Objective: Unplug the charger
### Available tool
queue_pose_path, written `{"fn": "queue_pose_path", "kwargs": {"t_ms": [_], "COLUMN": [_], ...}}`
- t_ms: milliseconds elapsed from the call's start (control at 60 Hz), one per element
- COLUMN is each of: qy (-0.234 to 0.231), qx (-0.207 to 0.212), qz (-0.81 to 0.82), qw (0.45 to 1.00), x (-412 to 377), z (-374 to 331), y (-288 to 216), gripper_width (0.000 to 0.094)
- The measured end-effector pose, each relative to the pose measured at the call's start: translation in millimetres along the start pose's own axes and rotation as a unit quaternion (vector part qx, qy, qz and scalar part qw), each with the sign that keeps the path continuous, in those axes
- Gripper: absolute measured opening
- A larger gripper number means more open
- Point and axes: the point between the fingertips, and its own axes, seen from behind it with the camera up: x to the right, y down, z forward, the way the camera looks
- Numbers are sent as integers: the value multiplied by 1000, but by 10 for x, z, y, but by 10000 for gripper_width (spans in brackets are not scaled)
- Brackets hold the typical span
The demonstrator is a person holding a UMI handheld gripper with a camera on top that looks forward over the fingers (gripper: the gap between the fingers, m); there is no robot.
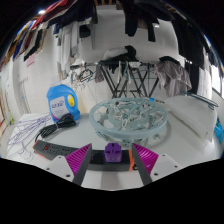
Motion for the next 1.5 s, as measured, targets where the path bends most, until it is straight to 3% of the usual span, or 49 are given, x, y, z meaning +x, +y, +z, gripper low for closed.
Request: {"fn": "queue_pose_path", "kwargs": {"t_ms": [100, 133, 183, 267, 333, 417, 550, 617, 717, 867, 1017, 1050, 1150, 1367, 1500], "qy": [8, 10, 5, 17, 5, 13, 21, 48, 85, 125, 125, 123, 130, 110, 99], "qx": [6, 7, 10, 5, 6, 76, 113, 116, 78, 4, -44, -50, -49, -27, -38], "qz": [-2, -3, -4, -24, 3, 11, 65, 56, 32, -21, -55, -59, -62, -47, -44], "qw": [1000, 1000, 1000, 1000, 1000, 997, 991, 990, 993, 992, 990, 989, 988, 992, 993], "x": [40, 48, 35, 41, 44, 172, 555, 910, 1432, 1970, 2109, 2094, 2068, 1639, 1325], "z": [109, 123, 141, 122, 83, -233, -732, -813, -688, -272, -30, -62, -253, -1683, -2806], "y": [10, 10, -11, -8, -70, -641, -1216, -1317, -1067, -335, 190, 252, 202, -257, -355], "gripper_width": [704, 615, 256, 176, 165, 155, 155, 156, 154, 162, 282, 385, 868, 852, 848]}}
